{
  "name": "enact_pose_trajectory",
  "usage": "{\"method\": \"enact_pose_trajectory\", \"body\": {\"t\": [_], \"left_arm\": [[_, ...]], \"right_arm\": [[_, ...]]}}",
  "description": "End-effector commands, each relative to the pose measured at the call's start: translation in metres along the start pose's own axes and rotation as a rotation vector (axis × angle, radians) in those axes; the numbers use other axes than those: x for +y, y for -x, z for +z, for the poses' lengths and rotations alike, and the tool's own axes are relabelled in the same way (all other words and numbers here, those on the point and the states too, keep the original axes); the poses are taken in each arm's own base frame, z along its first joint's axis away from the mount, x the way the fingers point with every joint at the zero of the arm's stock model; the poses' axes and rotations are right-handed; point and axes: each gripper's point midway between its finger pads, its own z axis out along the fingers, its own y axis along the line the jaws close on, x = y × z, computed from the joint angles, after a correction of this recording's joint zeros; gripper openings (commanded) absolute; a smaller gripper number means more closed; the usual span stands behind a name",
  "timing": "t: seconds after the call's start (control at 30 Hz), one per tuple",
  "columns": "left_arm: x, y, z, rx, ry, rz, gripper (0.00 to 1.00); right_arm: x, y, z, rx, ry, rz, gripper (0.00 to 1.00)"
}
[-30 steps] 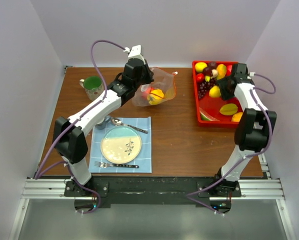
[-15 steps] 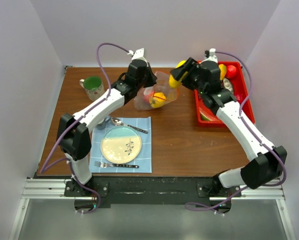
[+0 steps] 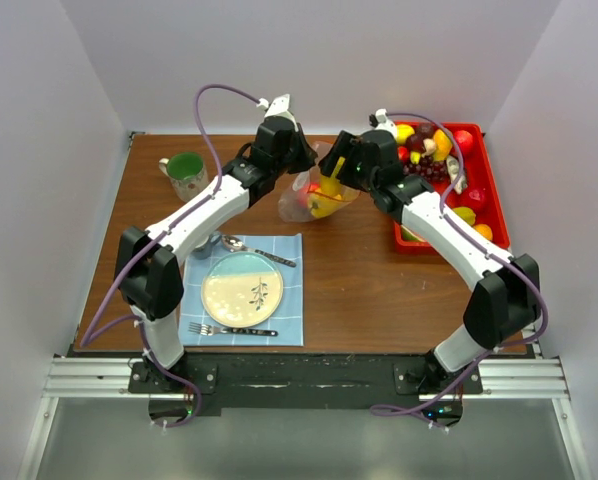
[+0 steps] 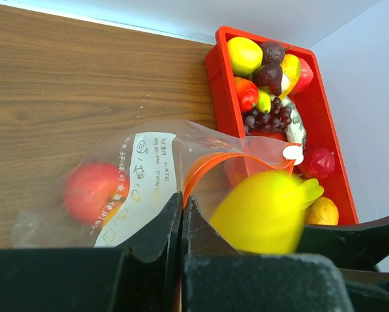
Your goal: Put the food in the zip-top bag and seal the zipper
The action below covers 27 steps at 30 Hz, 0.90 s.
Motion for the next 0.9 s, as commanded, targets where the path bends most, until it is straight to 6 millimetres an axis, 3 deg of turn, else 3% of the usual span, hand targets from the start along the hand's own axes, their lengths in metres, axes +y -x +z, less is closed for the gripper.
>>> {"method": "enact_pose_trajectory", "body": {"t": [0.0,0.17,0.2,0.23,0.33,0.37,0.4,0.5,0.57,0.6,0.67,0.7,0.73,0.77,0.8,0.83,0.87], "left_arm": [[-0.022,0.031,-0.008,-0.074,-0.064,-0.03,0.0],[-0.026,0.033,-0.007,-0.079,-0.082,-0.032,0.0],[-0.027,0.032,-0.006,-0.079,-0.084,-0.032,0.0],[-0.027,0.033,-0.005,-0.081,-0.083,-0.033,0.0],[-0.025,0.034,-0.004,-0.088,-0.073,-0.029,0.0],[-0.024,0.033,-0.004,-0.089,-0.071,-0.027,0.0],[-0.024,0.033,-0.004,-0.09,-0.074,-0.027,0.0],[-0.022,0.028,-0.001,-0.08,-0.076,-0.026,0.0],[-0.022,0.027,-0.001,-0.078,-0.076,-0.02,0.0],[-0.022,0.027,-0.001,-0.078,-0.078,-0.02,0.0],[-0.024,0.028,-0.002,-0.076,-0.086,-0.014,0.0],[-0.025,0.027,-0.002,-0.071,-0.089,-0.01,0.0],[-0.026,0.029,-0.003,-0.074,-0.091,-0.007,0.0],[-0.026,0.028,-0.004,-0.071,-0.091,-0.005,0.0],[-0.026,0.028,-0.005,-0.071,-0.09,-0.002,0.0],[-0.026,0.029,-0.005,-0.072,-0.089,0.003,0.0],[-0.026,0.029,-0.006,-0.072,-0.087,0.006,0.0]], "right_arm": [[0.022,0.053,-0.024,-0.122,0.01,-0.05,0.89],[0.021,0.066,-0.041,-0.13,-0.019,-0.109,0.96],[0.013,0.065,-0.044,-0.116,-0.058,-0.122,0.98],[0.012,0.076,-0.051,-0.138,-0.084,-0.129,0.99],[-0.035,0.096,-0.056,-0.14,-0.208,-0.106,0.99],[-0.042,0.094,-0.052,-0.102,-0.175,-0.063,0.99],[-0.073,0.106,-0.05,-0.106,-0.219,-0.02,0.99],[-0.113,0.119,-0.037,-0.095,-0.266,0.036,0.98],[-0.133,0.123,-0.018,-0.088,-0.284,0.072,0.97],[-0.14,0.141,-0.013,-0.143,-0.279,0.074,0.96],[-0.157,0.145,0.015,-0.15,-0.302,0.047,0.96],[-0.158,0.163,0.024,-0.196,-0.292,0.044,0.95],[-0.165,0.169,0.033,-0.209,-0.305,0.033,0.95],[-0.181,0.161,0.059,-0.183,-0.329,0.029,0.93],[-0.176,0.178,0.065,-0.224,-0.317,0.016,0.92],[-0.181,0.183,0.074,-0.234,-0.335,0.003,0.89],[-0.196,0.171,0.096,-0.204,-0.363,-0.005,0.84]]}}
